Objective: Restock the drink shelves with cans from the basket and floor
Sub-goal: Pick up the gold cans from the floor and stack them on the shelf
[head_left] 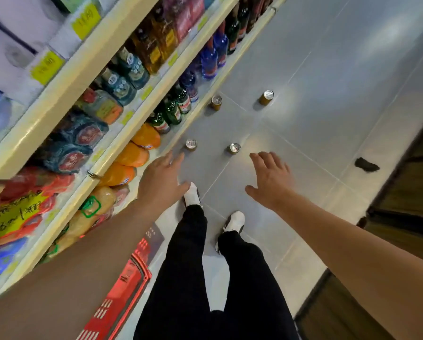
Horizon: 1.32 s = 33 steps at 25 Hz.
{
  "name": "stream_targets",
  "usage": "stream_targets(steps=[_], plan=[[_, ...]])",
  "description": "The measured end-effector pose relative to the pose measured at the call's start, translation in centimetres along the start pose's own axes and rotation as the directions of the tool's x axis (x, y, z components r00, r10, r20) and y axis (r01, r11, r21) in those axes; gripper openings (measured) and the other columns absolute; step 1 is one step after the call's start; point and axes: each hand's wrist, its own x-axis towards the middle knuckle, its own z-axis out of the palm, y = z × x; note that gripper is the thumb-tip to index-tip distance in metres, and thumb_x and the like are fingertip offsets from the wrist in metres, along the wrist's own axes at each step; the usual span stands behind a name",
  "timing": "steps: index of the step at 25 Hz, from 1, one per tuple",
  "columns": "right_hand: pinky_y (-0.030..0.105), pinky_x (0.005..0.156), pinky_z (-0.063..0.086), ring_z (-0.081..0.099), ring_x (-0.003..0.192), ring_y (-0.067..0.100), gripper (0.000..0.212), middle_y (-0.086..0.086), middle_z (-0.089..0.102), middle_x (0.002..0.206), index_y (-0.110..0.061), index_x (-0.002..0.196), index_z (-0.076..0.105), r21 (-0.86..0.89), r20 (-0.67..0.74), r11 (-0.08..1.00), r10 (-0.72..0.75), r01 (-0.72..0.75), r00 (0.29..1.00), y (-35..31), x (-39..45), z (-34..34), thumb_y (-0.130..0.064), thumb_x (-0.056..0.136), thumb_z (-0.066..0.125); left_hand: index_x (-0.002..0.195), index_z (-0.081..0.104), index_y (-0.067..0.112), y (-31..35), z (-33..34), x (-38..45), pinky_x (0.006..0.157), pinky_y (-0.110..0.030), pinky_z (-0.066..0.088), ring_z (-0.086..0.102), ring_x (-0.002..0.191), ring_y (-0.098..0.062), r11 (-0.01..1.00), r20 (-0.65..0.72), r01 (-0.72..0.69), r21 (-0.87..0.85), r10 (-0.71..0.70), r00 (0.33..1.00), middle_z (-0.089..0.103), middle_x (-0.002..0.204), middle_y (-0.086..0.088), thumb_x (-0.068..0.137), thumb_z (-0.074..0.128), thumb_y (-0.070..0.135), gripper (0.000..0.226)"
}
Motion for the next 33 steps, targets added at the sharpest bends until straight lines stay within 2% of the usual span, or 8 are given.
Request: stream_targets(steps=[3,7,12,17,21,26,30,33], plan=[[0.042,0.12,0.008,0.005,0.149,0.028,0.086,0.002,0.015,0.16,-0.023,0.153,0.011,-0.023,0.044,0.999,0.029,-0.028,0.999,-0.1,3.9,1.6,-0.046,0.087,0.061,0.149,0.037,0.014,-1.3,0.7,4.5,0.108,-0.043,0.033,0.04,0.134,-0.035,0.998,-0.008,-0.056,-0.023,0.056,0.998,0.037,0.154,-0.012,0.084,0.068,0.035,0.075],[0.041,0.12,0.008,0.007,0.149,0.028,0.083,0.001,0.018,0.158,-0.024,0.151,0.013,-0.039,0.071,0.999,0.037,-0.034,0.997,-0.2,10.2,4.5,-0.046,0.087,0.061,0.151,0.033,0.019,-3.0,4.1,10.4,0.11,-0.04,0.03,0.037,0.137,-0.032,0.999,0.033,-0.041,-0.033,0.042,0.999,0.035,0.156,-0.01,0.085,0.066,0.037,0.076],[0.042,0.12,0.017,0.016,0.146,0.029,0.086,0.003,0.025,0.156,-0.023,0.151,0.018,0.047,0.08,0.999,-0.023,0.019,0.997,0.7,21.2,12.8,-0.05,0.083,0.064,0.152,0.03,0.022,-5.8,13.5,18.5,0.109,-0.039,0.033,0.033,0.14,-0.029,0.993,0.083,0.038,-0.111,-0.029,0.996,0.028,0.159,-0.004,0.089,0.063,0.036,0.072],[0.045,0.118,0.021,0.018,0.145,0.032,0.086,0.006,0.025,0.157,-0.022,0.15,0.022,0.061,0.112,0.998,0.012,-0.019,0.994,3.8,30.9,23.1,-0.048,0.082,0.067,0.151,0.033,0.02,-10.3,25.4,26.4,0.107,-0.042,0.037,0.036,0.137,-0.031,0.985,0.1,0.112,-0.135,-0.099,0.99,0.031,0.157,-0.005,0.086,0.064,0.033,0.073],[0.049,0.114,0.028,0.024,0.141,0.036,0.082,0.008,0.03,0.153,-0.021,0.146,0.03,0.117,0.067,0.991,0.057,-0.064,0.996,7.2,37.2,31.7,-0.045,0.079,0.071,0.15,0.033,0.022,-13.8,34.7,32.3,0.108,-0.04,0.038,0.035,0.14,-0.029,0.968,0.057,0.207,-0.144,-0.201,0.978,0.029,0.158,-0.005,0.083,0.069,0.037,0.077],[0.052,0.113,0.029,0.022,0.142,0.039,0.086,0.01,0.026,0.155,-0.024,0.148,0.028,0.189,-0.015,0.968,0.172,-0.166,0.985,11.0,42.5,38.0,-0.045,0.078,0.073,0.15,0.033,0.025,-15.8,40.8,38.9,0.108,-0.042,0.038,0.032,0.141,-0.032,0.981,0.007,0.137,-0.136,-0.137,0.991,0.024,0.159,-0.01,0.079,0.074,0.032,0.082],[0.049,0.098,0.048,0.037,0.131,0.042,0.082,0.01,0.024,0.152,-0.029,0.146,0.028,0.29,0.004,0.945,0.158,-0.152,0.987,12.3,43.7,41.0,-0.027,0.08,0.077,0.148,0.034,0.027,-15.9,43.4,41.7,0.11,-0.046,0.038,0.029,0.141,-0.035,0.995,0.003,0.095,-0.031,-0.095,0.995,0.021,0.159,-0.012,0.082,0.074,0.024,0.078],[0.043,0.088,0.054,0.048,0.119,0.043,0.074,0.012,0.03,0.145,-0.025,0.142,0.033,0.291,-0.048,0.947,0.154,-0.134,0.987,12.7,44.3,41.3,-0.013,0.081,0.074,0.14,0.041,0.026,-16.3,43.5,42.2,0.106,-0.045,0.044,0.044,0.13,-0.034,0.99,-0.028,0.101,-0.094,-0.104,0.994,0.034,0.147,-0.012,0.078,0.076,0.01,0.073]])
